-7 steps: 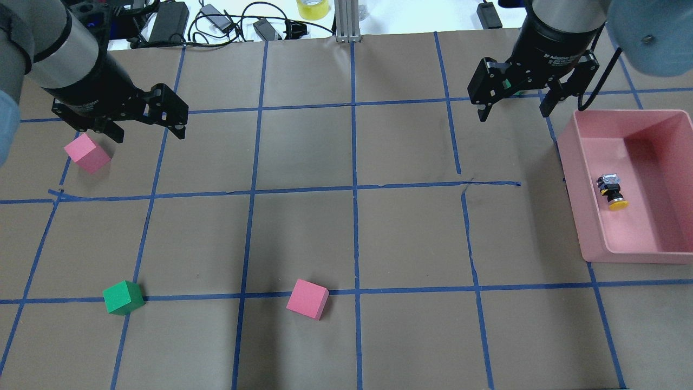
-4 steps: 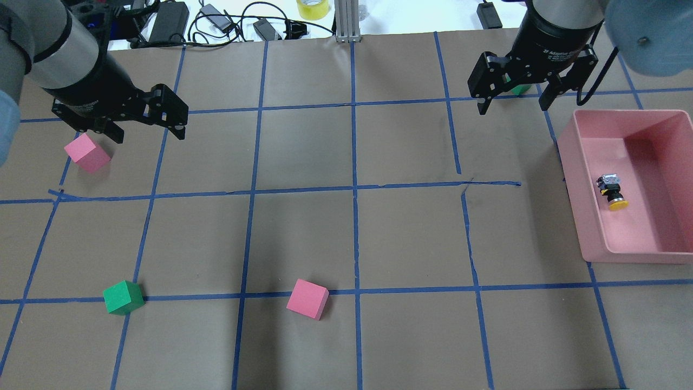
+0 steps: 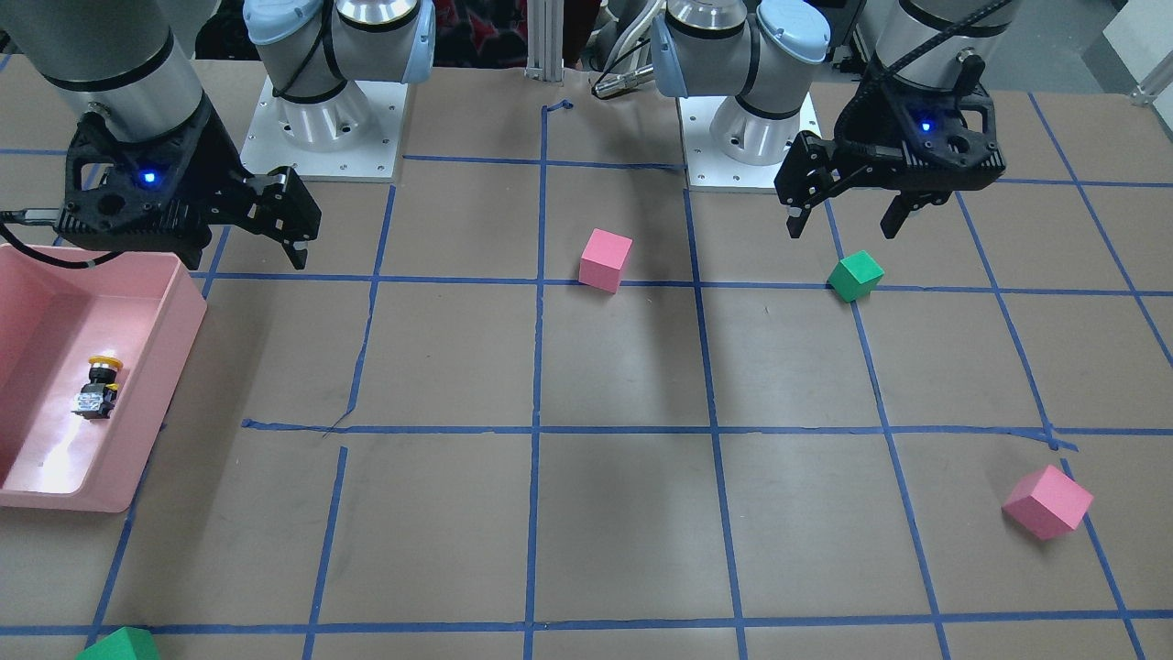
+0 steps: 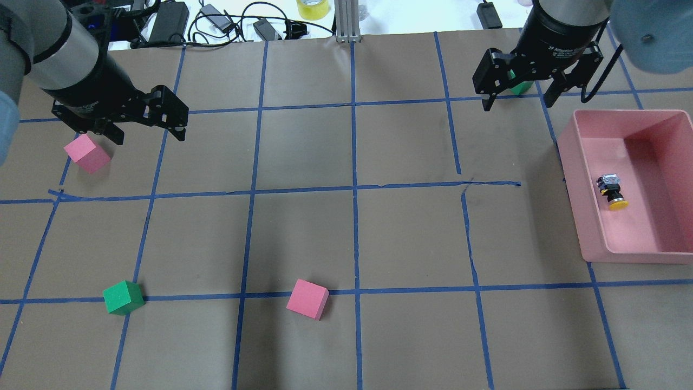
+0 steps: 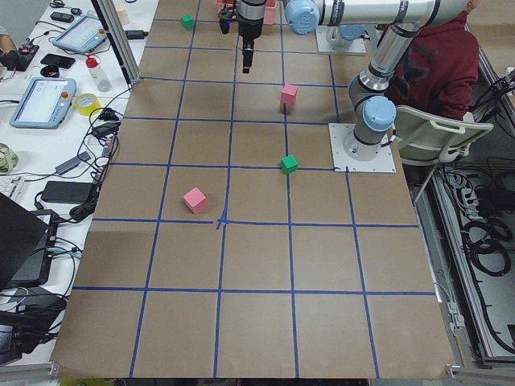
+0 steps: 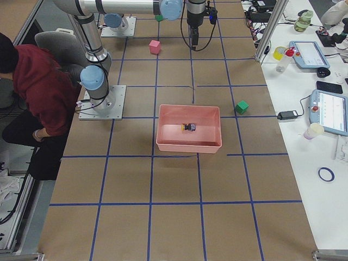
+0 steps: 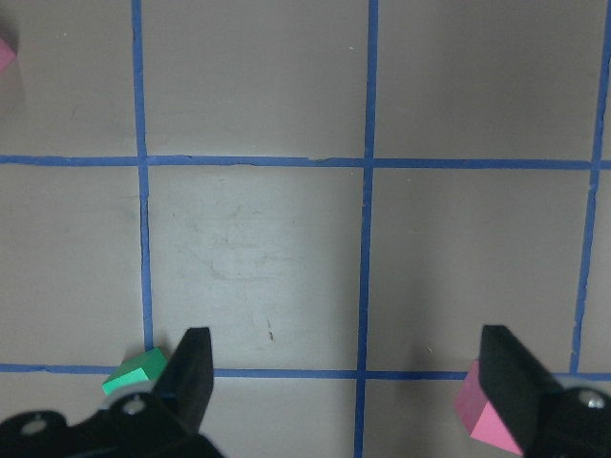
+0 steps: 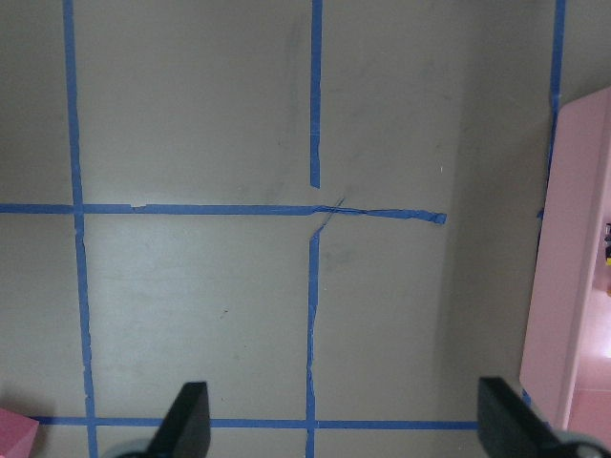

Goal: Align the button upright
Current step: 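Move the right gripper toward the pink tray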

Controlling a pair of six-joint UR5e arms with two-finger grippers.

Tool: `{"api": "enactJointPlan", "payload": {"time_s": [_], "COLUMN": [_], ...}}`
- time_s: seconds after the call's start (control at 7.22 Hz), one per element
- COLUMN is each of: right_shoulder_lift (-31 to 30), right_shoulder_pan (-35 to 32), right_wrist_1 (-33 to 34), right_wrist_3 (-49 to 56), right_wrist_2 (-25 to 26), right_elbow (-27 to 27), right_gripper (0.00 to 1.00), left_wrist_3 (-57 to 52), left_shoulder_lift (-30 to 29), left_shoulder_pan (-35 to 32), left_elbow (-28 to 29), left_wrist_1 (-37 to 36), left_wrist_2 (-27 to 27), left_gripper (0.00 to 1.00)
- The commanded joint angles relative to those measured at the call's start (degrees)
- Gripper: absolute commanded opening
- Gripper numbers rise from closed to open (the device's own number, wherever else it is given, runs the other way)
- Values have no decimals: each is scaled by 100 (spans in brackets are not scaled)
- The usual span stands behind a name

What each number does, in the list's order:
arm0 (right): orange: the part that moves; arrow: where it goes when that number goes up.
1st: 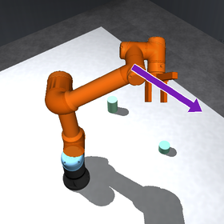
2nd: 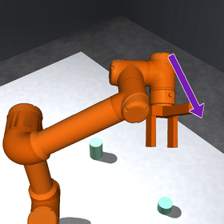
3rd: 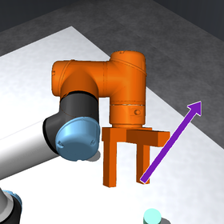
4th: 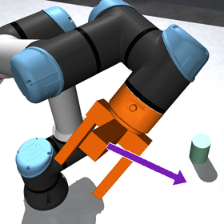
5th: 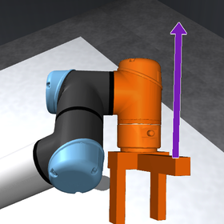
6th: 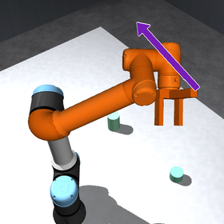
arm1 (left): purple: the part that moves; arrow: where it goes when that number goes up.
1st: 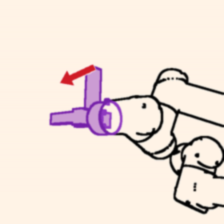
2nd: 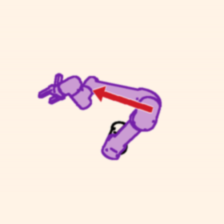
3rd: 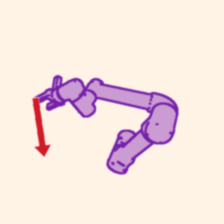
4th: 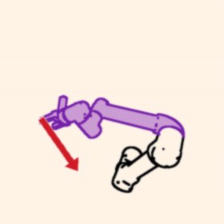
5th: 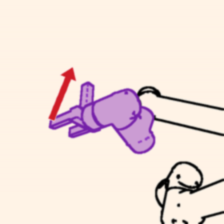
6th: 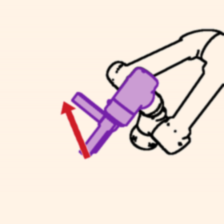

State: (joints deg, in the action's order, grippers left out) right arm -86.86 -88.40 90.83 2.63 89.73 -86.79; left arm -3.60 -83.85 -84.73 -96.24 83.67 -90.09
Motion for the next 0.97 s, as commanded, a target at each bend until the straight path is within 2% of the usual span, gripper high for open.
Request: {"api": "enactJointPlan", "payload": {"time_s": [0.0,0.28,0.55,0.83], "right_shoulder_lift": [20,20,90,143], "right_shoulder_pan": [85,531,1497,2297], "right_wrist_1": [145,145,242,330], "right_wrist_3": [1,70,1127,1530], "right_wrist_2": [53,237,107,150], "right_elbow": [-4,-74,-101,-319], "right_gripper": [100,100,100,100], "left_wrist_3": [0,0,0,0], "left_shoulder_lift": [0,0,0,0], "left_shoulder_pan": [0,0,0,0], "left_elbow": [0,0,0,-9], "left_wrist_1": [0,9,9,9], "left_wrist_2": [0,-9,-9,0], "left_gripper": [100,100,100,100]}}
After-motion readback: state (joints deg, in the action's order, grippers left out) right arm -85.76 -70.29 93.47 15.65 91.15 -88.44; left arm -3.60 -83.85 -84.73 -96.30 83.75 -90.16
